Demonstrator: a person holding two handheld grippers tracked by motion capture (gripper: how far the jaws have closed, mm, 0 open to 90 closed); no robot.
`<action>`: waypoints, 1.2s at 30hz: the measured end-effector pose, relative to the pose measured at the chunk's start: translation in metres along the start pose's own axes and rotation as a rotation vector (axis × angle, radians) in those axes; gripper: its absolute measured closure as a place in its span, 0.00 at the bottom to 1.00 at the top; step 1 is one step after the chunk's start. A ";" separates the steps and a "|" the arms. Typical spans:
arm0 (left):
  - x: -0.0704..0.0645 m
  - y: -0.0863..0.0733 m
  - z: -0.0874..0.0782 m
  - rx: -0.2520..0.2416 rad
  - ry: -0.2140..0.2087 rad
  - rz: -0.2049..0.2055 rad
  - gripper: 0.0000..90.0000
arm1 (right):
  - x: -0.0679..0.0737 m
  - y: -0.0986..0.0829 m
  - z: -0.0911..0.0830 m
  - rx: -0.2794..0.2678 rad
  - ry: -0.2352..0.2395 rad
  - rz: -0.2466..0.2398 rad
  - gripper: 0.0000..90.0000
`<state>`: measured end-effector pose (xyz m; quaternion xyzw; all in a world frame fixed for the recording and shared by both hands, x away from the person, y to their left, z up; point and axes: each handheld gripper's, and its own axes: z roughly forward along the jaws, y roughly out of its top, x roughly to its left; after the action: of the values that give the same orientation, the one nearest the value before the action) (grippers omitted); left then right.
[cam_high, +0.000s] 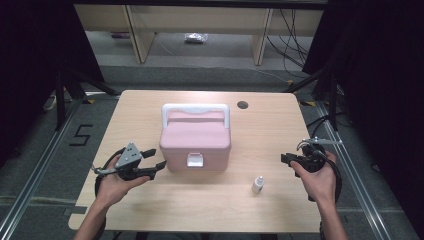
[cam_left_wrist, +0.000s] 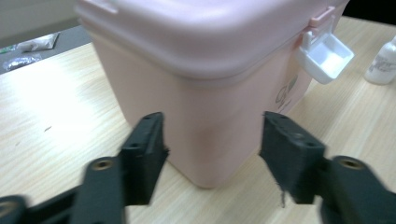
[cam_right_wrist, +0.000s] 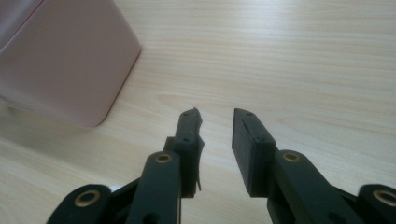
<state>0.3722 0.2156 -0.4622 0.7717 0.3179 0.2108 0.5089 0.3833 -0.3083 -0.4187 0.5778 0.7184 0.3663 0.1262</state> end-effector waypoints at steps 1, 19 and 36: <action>0.000 0.000 0.000 0.000 0.000 0.000 0.54 | 0.000 0.000 0.000 0.000 0.000 0.000 0.81; 0.034 0.000 0.012 -0.035 0.088 -0.144 1.00 | 0.038 0.022 0.032 0.057 0.086 -0.081 1.00; 0.046 0.015 0.043 -0.009 0.038 -0.100 1.00 | 0.067 0.036 0.053 0.121 0.106 -0.155 1.00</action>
<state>0.4367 0.2160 -0.4655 0.7484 0.3646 0.2014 0.5162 0.4216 -0.2242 -0.4158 0.5069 0.7874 0.3414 0.0809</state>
